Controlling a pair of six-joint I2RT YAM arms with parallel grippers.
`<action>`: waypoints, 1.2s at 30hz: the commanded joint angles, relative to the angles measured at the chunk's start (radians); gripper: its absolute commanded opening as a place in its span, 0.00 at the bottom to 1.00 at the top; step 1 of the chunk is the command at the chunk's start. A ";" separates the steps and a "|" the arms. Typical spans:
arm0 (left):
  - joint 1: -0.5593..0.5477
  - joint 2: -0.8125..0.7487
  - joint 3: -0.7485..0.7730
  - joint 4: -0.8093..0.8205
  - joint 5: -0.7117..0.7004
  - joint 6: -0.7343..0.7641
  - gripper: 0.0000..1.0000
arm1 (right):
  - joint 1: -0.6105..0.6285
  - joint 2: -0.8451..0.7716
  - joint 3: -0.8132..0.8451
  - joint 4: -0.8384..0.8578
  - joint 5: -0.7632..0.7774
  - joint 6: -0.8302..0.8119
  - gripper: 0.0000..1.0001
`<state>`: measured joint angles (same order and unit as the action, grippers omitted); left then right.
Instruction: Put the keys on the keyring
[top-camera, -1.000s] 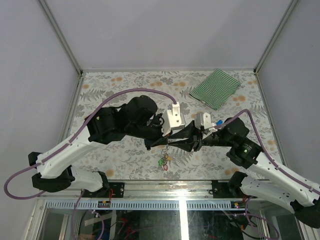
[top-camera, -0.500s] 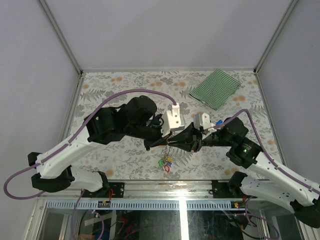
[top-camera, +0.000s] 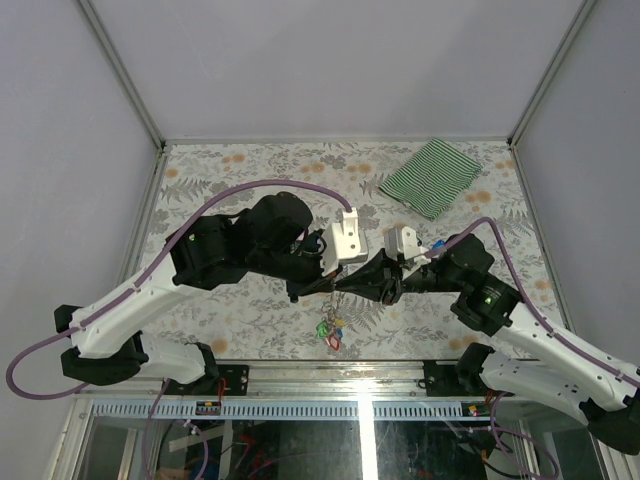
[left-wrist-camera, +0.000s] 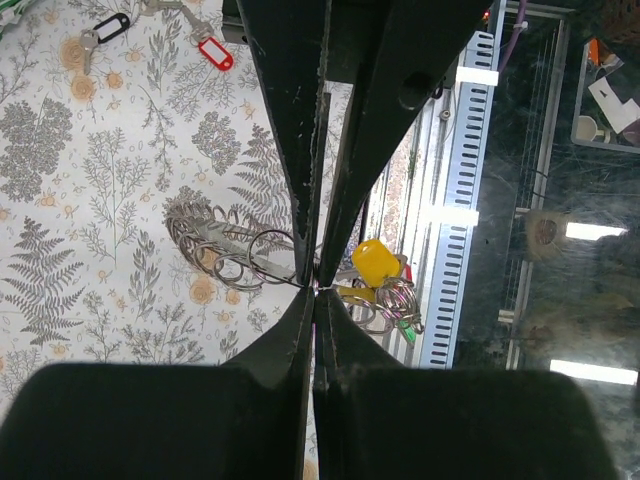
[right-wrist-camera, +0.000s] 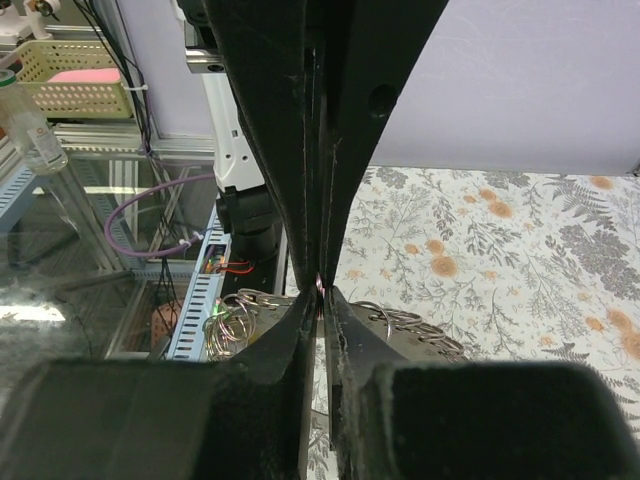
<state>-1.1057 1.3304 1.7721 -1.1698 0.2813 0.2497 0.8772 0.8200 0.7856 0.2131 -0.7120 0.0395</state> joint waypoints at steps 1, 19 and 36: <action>-0.009 -0.018 0.047 0.035 0.030 0.015 0.00 | 0.005 0.010 0.015 0.054 -0.030 0.011 0.10; -0.009 -0.246 -0.165 0.427 -0.017 -0.102 0.26 | 0.004 -0.031 -0.024 0.390 0.039 0.253 0.00; -0.009 -0.595 -0.665 1.109 -0.104 -0.362 0.41 | 0.005 -0.003 -0.106 0.853 0.181 0.484 0.00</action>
<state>-1.1065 0.7395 1.1244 -0.2481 0.1864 -0.0631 0.8772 0.8108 0.6483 0.8814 -0.5617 0.4843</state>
